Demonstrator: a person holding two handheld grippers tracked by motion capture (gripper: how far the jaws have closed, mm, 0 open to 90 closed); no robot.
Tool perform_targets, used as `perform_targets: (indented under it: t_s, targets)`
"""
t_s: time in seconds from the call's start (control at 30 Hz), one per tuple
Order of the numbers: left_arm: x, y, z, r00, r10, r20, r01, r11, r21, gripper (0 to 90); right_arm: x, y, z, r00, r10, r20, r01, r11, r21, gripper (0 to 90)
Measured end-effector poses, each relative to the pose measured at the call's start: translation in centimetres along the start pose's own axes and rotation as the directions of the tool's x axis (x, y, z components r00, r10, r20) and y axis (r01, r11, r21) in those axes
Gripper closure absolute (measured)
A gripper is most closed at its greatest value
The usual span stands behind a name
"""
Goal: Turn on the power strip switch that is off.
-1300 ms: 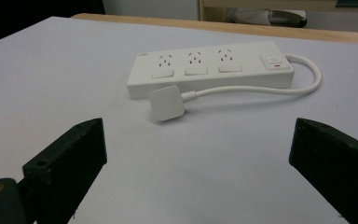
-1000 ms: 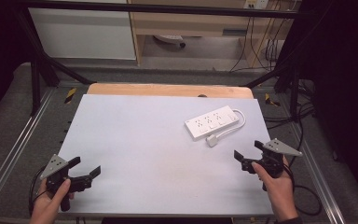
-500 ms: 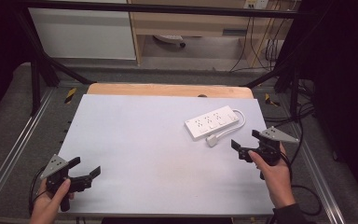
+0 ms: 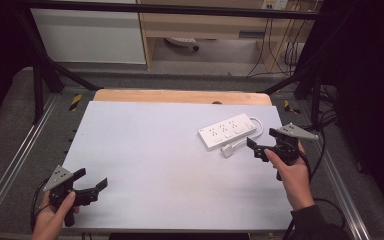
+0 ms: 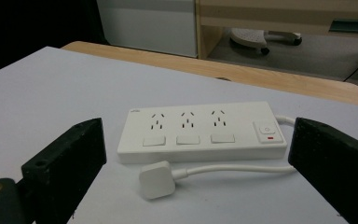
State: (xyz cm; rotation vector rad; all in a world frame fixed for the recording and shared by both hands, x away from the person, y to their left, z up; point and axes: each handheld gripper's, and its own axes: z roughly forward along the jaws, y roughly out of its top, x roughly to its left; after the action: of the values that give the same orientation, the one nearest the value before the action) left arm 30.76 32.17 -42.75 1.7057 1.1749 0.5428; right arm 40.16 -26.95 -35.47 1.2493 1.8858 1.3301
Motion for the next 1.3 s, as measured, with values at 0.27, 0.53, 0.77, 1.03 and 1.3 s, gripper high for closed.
perform_targets:
  t_s: [0.27, 0.53, 0.77, 1.03, 1.3]
  targets:
    - [0.1, 0.0, 0.0, 1.0, -0.003, -0.003, 0.003, 1.0, 0.0, 6.1, -0.4, 1.4, 1.1, 0.9998, -0.015, 0.009, 0.015, 1.0, 0.011, 6.2]
    - [0.1, 0.0, 0.0, 1.0, -0.004, -0.003, 0.004, 1.0, 0.001, 6.1, -1.1, 2.1, 1.9, 0.9993, -0.008, 0.037, 0.008, 1.0, -0.005, 12.6]
    - [0.1, 0.0, 0.0, 1.0, -0.004, -0.005, 0.004, 1.0, 0.002, 6.1, -1.8, 2.5, 2.6, 0.9982, -0.012, 0.059, 0.012, 1.0, -0.008, 17.0]
    - [0.1, 0.0, 0.1, 1.0, -0.006, -0.008, 0.006, 1.0, 0.004, 6.1, -2.4, 2.9, 3.4, 0.9978, -0.004, 0.066, 0.005, 1.0, -0.021, 26.7]
    - [0.2, -0.1, 0.0, 0.9999, -0.004, -0.009, 0.004, 1.0, 0.003, 6.1, -2.7, 3.0, 4.5, 0.9976, -0.001, 0.069, 0.003, 1.0, -0.03, 38.4]
